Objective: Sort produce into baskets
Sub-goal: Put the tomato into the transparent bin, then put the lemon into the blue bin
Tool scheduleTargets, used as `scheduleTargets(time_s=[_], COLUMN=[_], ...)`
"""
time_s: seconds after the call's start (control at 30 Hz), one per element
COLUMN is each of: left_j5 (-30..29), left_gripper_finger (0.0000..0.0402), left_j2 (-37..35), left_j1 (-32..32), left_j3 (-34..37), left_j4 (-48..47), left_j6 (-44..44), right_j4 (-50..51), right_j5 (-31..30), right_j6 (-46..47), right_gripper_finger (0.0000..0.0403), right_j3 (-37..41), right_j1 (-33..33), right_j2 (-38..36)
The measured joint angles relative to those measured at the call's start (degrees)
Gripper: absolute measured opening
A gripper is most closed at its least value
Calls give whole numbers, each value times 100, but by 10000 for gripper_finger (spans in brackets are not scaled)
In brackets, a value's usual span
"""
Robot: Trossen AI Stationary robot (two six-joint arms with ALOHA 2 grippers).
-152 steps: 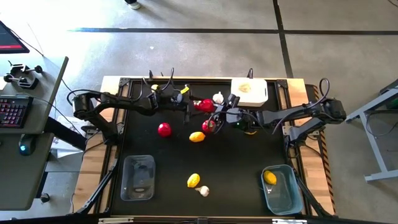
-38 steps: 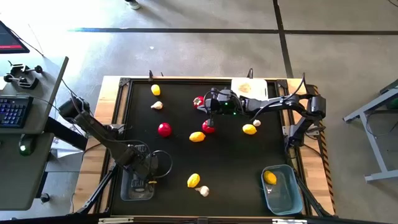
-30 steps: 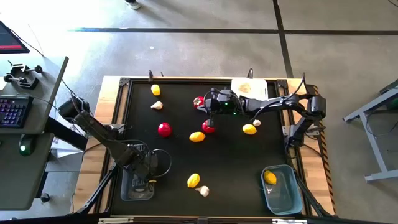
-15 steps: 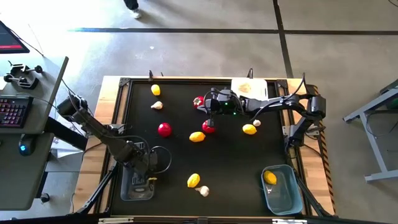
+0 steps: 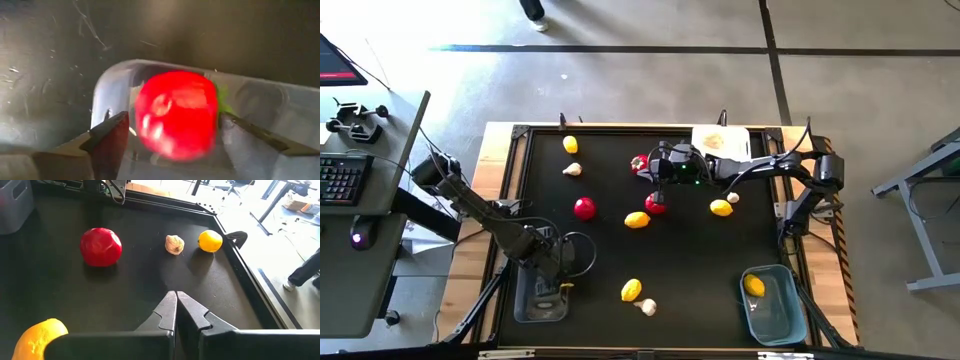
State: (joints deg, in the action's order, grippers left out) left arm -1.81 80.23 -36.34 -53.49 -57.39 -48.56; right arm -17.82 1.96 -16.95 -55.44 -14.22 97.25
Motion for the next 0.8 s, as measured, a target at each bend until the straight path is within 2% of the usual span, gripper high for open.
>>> scheduleTargets(time_s=[0.13, 0.27, 0.47, 0.6, 0.8], left_j5=[-46, -8, -33, -374, -672], left_gripper_finger=[319, 325, 313, 260, 122], left_j2=[0, 1, 1, -55, -470], left_j1=[0, 0, -16, 24, 945], left_j3=[0, -19, -495, -759, -741], left_j4=[-15, -122, -1175, -1673, -1507], left_j6=[133, 364, 720, 1241, 2320], right_j4=[0, 0, -2, -48, -86], right_j5=[0, 0, 0, 0, 475], right_j6=[-5, -6, -6, -6, 178], right_gripper_finger=[0, 0, 0, 0, 0], right_j3=[0, 0, 0, 0, 0], right_j1=[0, 0, 0, 0, -42], right_j2=[0, 0, 0, 0, -2])
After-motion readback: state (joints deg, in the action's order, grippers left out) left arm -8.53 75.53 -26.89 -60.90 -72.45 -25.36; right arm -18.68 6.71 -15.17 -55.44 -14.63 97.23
